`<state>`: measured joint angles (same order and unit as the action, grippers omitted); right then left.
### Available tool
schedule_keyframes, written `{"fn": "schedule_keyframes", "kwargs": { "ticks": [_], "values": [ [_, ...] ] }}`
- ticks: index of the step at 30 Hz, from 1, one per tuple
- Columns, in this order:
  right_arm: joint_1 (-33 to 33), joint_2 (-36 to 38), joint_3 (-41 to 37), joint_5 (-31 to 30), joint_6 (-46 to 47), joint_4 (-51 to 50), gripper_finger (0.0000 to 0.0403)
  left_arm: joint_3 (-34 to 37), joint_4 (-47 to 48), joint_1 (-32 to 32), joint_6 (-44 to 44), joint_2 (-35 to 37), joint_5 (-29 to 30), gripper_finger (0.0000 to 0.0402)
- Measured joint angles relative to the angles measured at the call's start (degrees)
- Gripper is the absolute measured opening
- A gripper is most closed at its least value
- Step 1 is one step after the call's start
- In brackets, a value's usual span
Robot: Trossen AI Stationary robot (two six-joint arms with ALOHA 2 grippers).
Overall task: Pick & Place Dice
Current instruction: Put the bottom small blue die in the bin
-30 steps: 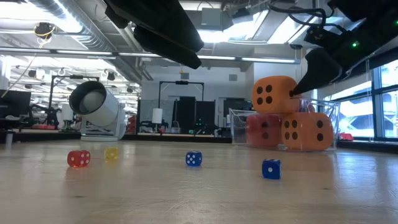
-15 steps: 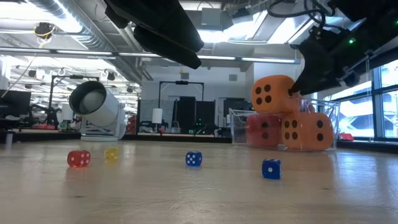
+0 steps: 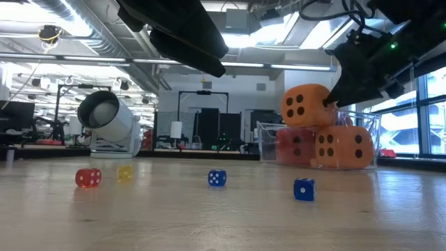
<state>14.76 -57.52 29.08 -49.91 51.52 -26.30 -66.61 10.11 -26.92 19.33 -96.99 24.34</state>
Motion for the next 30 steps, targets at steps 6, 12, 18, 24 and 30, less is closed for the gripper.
{"fn": "schedule_keyframes", "kwargs": {
  "ticks": [6, 12, 18, 24, 30],
  "values": [
    [2.7, 0.0, 0.0, 0.0, -23.0, 0.6, 0.0178, 0.0, 0.0, 0.0, -0.1, 0.0, 0.0, 0.0294],
    [5.3, 0.0, 0.0, -0.2, -32.6, 1.1, 0.0178, 0.0, 0.0, 0.0, 0.0, 0.0, 0.0, 0.0294],
    [7.5, 0.0, 1.0, -1.1, -34.4, 1.5, 0.0178, 0.0, 0.0, 0.0, 0.0, 0.0, 0.0, 0.0294],
    [8.1, 0.0, 4.8, -5.6, -36.1, -3.5, 0.0178, 0.0, 0.0, 0.0, 0.4, 0.0, 0.0, 0.0294],
    [9.5, 0.0, 12.3, -1.6, -34.0, -5.4, 0.0178, 0.0, -0.1, 0.0, 1.1, 0.0, 0.0, 0.0294]
  ]
}}
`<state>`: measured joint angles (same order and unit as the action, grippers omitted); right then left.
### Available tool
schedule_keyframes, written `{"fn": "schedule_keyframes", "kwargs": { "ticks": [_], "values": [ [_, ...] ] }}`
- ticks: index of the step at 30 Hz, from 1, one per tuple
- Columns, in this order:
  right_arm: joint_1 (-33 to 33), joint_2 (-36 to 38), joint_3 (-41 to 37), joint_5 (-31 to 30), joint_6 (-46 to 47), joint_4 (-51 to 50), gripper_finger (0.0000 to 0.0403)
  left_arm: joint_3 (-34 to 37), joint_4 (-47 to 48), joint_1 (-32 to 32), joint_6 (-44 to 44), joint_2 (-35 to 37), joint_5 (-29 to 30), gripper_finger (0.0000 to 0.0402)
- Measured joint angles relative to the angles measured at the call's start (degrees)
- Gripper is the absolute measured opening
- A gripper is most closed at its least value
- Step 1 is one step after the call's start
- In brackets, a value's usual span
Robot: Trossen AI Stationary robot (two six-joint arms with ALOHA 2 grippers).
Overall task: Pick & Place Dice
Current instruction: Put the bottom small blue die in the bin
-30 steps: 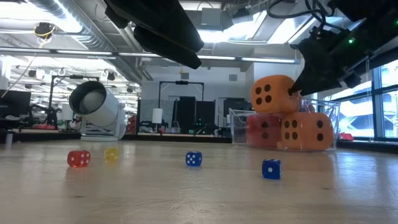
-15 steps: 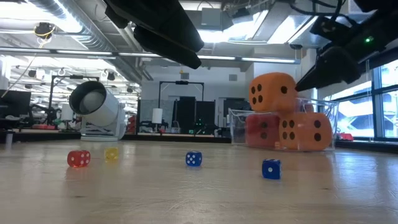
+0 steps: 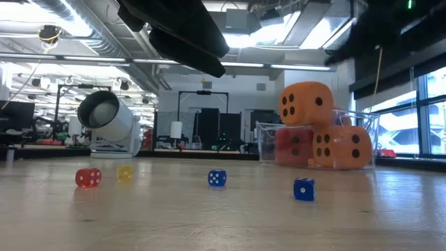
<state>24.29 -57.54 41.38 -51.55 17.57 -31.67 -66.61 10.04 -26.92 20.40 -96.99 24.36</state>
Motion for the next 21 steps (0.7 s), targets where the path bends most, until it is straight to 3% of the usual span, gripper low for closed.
{"fn": "schedule_keyframes", "kwargs": {
  "ticks": [6, 12, 21],
  "values": [
    [3.6, 0.0, 6.3, 9.3, 1.5, 2.4, 0.0178, 0.0, 0.0, 0.0, -1.5, 0.0, 0.0, 0.0294],
    [4.0, -0.4, 6.6, 25.9, 2.7, 11.5, 0.0178, 0.0, 0.0, 0.0, -5.0, 0.0, 0.1, 0.0294],
    [4.0, -3.9, 6.6, 35.4, -9.7, 21.4, 0.0178, 0.0, 0.0, 0.0, -5.2, 0.0, -2.3, 0.0294]
  ]
}}
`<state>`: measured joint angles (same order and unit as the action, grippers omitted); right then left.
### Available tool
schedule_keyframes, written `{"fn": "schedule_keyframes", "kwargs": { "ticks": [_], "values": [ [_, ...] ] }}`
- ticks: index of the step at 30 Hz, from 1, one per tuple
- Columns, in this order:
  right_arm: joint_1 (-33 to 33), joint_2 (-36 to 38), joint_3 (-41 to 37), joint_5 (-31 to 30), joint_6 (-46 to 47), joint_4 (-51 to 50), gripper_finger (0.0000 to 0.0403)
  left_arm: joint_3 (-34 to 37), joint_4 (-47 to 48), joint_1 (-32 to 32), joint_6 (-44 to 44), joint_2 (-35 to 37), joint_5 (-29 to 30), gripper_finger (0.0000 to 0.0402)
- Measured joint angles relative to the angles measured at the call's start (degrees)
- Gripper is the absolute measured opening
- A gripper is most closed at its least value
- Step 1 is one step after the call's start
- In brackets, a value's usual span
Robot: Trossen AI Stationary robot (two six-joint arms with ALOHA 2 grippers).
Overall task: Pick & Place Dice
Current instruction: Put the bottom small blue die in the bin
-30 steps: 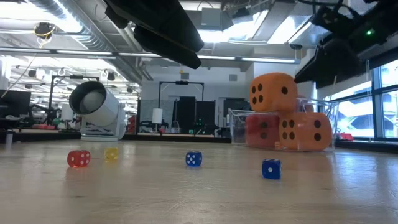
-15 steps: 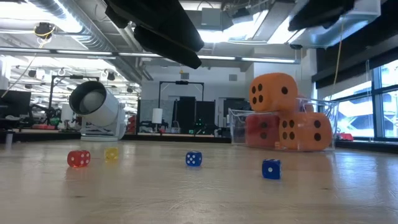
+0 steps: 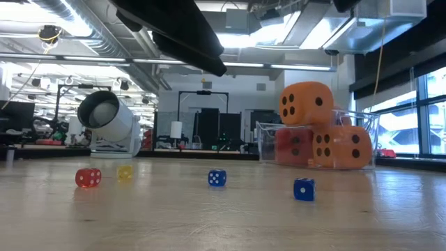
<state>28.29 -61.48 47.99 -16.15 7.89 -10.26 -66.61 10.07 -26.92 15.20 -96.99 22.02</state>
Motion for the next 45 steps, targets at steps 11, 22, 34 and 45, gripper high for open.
{"fn": "schedule_keyframes", "kwargs": {
  "ticks": [11, 22, 34, 45],
  "values": [
    [0.0, -7.5, 0.0, 0.6, -2.5, 13.0, 0.0178, 0.0, -0.1, -0.1, 0.0, 0.0, -4.0, 0.0294],
    [1.9, -16.9, 0.0, 7.2, -4.4, 27.1, 0.0178, 0.0, -1.0, 0.0, 0.0, 0.0, -2.1, 0.0294],
    [8.0, -28.9, 15.3, 8.2, -14.2, 15.3, 0.0178, 0.0, -1.4, -0.3, 2.6, 0.0, -2.6, 0.0294],
    [7.8, -44.9, 40.9, 9.1, -15.4, -25.8, 0.0178, 0.0, -0.2, -0.4, 2.6, 0.0, -1.0, 0.0294]
  ]
}}
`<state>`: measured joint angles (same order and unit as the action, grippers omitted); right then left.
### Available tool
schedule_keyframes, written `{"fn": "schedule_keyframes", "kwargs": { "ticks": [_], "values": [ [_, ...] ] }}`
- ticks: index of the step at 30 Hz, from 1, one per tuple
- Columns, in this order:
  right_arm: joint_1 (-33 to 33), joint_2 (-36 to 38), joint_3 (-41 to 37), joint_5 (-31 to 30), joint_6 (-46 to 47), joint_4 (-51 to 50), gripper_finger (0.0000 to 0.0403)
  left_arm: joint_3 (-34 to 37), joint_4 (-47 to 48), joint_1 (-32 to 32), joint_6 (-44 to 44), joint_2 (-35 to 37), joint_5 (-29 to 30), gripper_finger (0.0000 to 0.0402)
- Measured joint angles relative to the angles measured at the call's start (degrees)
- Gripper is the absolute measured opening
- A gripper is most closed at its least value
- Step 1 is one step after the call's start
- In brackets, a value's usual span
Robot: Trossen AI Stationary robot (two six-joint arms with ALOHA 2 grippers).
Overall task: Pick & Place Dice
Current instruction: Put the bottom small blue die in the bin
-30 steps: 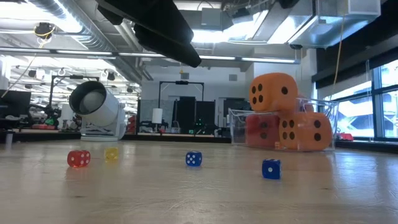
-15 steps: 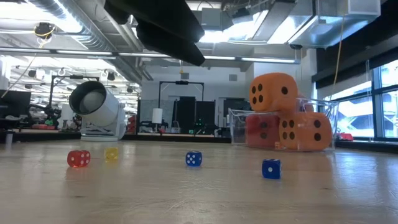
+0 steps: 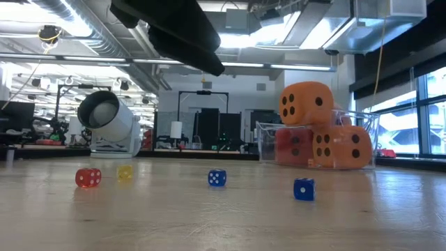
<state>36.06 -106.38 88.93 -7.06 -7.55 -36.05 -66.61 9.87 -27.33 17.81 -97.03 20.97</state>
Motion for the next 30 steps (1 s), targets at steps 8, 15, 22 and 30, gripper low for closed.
{"fn": "schedule_keyframes", "kwargs": {
  "ticks": [8, 15, 22, 30],
  "values": [
    [-2.8, -2.8, -0.5, 7.5, -0.9, -1.7, 0.0178, 0.0, 11.1, -0.1, 0.7, 1.3, 0.1, 0.0294],
    [-5.3, -2.9, -2.0, 7.6, -0.8, -0.5, 0.0178, 0.0, 15.6, -0.5, -2.8, 2.8, -3.0, 0.0294],
    [-7.6, -2.9, -5.4, 9.8, -1.4, 4.5, 0.0178, 8.8, 5.1, 0.0, -5.9, 7.1, -2.8, 0.0294],
    [-8.6, -2.9, -10.5, 15.1, -2.6, 10.1, 0.0178, 28.3, -20.2, 1.3, 0.7, 16.0, -3.8, 0.0294]
  ]
}}
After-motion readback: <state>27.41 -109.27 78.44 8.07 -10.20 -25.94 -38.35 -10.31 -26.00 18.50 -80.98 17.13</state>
